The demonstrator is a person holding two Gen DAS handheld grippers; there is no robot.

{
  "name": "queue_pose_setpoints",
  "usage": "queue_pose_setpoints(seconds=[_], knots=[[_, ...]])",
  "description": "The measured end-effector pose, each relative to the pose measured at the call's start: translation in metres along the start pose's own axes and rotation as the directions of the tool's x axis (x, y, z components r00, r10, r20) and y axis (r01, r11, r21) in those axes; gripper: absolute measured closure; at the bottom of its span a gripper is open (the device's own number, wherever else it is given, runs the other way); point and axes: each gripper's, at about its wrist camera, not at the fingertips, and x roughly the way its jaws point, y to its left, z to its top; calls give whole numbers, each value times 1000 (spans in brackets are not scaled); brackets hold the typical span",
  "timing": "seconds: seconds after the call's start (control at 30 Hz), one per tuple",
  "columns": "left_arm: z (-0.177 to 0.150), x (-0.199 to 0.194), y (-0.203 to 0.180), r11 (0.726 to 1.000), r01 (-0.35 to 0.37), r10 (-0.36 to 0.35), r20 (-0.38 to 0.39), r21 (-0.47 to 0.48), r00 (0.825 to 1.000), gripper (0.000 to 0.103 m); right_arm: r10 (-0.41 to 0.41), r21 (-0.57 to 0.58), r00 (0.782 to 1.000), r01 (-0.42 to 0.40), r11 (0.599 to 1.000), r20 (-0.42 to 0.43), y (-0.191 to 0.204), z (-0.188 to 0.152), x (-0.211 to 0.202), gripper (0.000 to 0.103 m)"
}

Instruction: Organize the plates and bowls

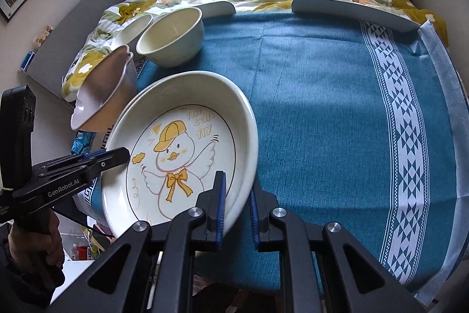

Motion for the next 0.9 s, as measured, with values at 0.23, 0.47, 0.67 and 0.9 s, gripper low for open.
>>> queue_pose_setpoints(seconds=[0.23,0.47,0.67,0.9], knots=[[5,3,-6,999,-39,39,2,24,999,90,-18,-38,1000,19,999,3,5,1,0,89],[7,3,-25,979,-161,159,27,129,987,88,-29,-55,1000,29,998,5,9,2,1,89],[5,2,-38,941,-260,251,67,215,966,87,-37,-63,999,37,997,3,10,2,1,89],[-3,1,-50,873,-375,353,127,310,927,87,-48,-72,999,47,996,-2,14,2,4,89]])
